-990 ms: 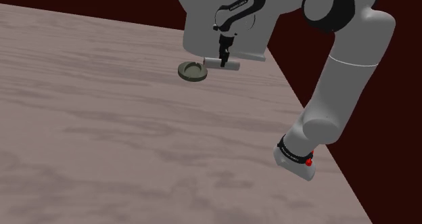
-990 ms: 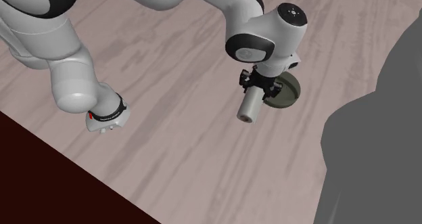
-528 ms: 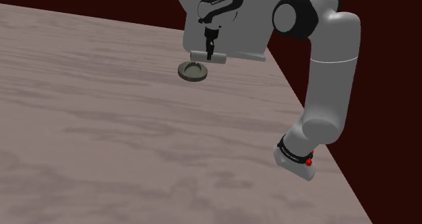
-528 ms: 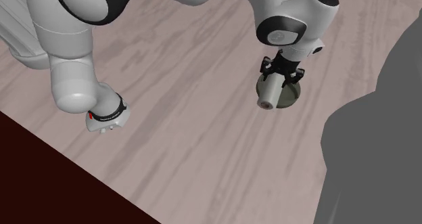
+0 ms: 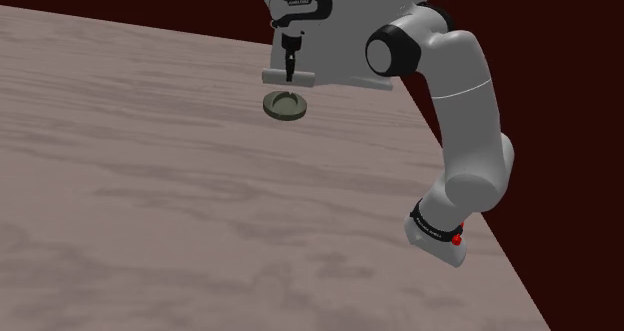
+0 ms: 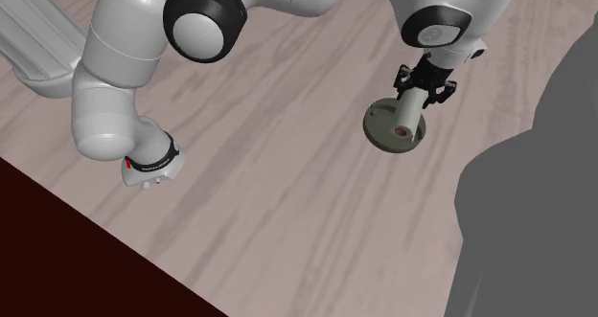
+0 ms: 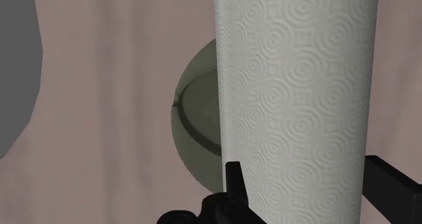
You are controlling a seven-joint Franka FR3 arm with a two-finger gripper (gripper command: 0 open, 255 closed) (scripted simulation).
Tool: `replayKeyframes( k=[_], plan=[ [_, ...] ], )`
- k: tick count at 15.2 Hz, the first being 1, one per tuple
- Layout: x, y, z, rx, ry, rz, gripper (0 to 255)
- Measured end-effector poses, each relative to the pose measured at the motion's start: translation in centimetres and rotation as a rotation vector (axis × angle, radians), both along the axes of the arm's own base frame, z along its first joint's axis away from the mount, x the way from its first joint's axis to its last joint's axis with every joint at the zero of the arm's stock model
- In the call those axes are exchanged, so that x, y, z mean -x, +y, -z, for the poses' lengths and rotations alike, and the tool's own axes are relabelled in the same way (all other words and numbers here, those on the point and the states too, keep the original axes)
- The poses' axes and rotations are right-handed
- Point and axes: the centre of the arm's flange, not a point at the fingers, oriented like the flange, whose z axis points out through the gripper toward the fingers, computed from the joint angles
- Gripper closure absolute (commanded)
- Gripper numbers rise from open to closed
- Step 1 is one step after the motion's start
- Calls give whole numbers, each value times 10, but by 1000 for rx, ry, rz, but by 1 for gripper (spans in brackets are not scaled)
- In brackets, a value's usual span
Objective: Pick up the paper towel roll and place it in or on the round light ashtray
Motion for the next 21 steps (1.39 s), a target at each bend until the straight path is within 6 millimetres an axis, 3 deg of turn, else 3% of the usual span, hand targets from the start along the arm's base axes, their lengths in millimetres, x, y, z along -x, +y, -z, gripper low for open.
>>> replayKeyframes(
  k=[14, 21],
  plan=[
    [-5, 3, 75, 0, 0, 0, 255],
    [-4, 2, 80, 1, -2, 1, 255]
  ],
)
